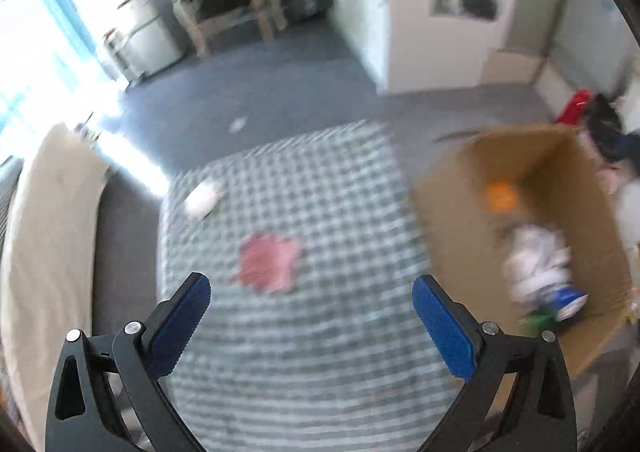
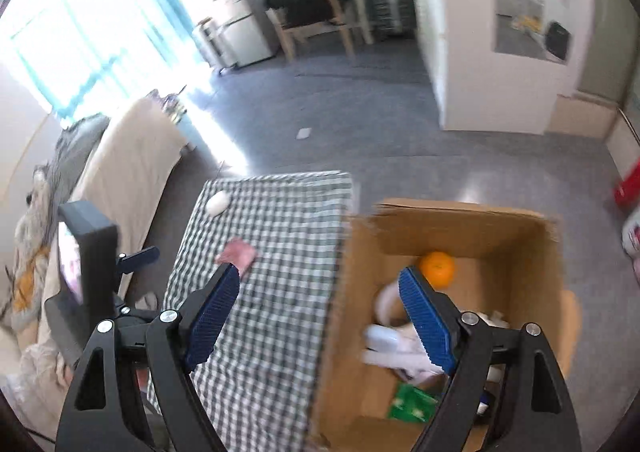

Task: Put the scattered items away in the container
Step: 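Grasp the pink rose case with the right gripper while the left gripper grasps the white earbud case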

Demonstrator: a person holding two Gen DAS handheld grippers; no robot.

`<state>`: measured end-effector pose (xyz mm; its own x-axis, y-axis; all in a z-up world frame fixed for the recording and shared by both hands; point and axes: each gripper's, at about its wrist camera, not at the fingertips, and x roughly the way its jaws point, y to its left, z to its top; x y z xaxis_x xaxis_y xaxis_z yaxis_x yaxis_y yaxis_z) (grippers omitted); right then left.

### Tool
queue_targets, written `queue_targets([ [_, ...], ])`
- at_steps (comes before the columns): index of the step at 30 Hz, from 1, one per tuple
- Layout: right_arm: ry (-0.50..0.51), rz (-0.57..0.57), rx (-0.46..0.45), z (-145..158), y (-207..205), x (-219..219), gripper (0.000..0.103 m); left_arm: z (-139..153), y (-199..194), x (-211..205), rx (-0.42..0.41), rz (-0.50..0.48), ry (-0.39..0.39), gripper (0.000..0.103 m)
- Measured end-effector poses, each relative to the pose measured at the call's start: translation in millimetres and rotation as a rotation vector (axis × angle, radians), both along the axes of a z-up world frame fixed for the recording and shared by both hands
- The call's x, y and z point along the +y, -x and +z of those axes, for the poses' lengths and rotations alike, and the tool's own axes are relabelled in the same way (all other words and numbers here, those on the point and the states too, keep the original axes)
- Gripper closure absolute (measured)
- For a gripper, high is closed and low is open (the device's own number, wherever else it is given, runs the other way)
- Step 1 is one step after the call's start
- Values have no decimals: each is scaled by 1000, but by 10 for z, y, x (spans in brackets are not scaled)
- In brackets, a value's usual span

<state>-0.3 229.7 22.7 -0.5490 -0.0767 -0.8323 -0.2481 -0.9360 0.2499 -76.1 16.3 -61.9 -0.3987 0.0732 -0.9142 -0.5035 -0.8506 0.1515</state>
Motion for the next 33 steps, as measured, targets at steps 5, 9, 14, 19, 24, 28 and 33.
queue_targets([
  [5, 25, 71, -80, -526, 506, -597, 21, -554, 434, -683, -20, 65, 64, 0],
  [9, 39, 77, -166, -1047, 920, -984, 21, -695, 856, -950, -6, 41, 50, 0],
  [14, 63, 6, -215, -1492, 1332, -1271, 21, -848, 1432, -1018, 16, -39, 12, 0],
  [19, 37, -78, -236, -1819, 1533, -1516, 21, -1004, 1674, -880, 55, -140, -12, 0],
  [24, -36, -143, -236, -2072, 1569, -1717, 21, -1149, 1868, -775, 36, -177, -61, 0],
  [28, -33, -180, -263, -2272, 1628, -1773, 21, -1284, 2007, -715, 13, -187, -73, 0],
  [33, -44, -201, -287, -2467, 1729, -1849, 21, -1373, 2052, -648, -4, -202, -78, 0],
])
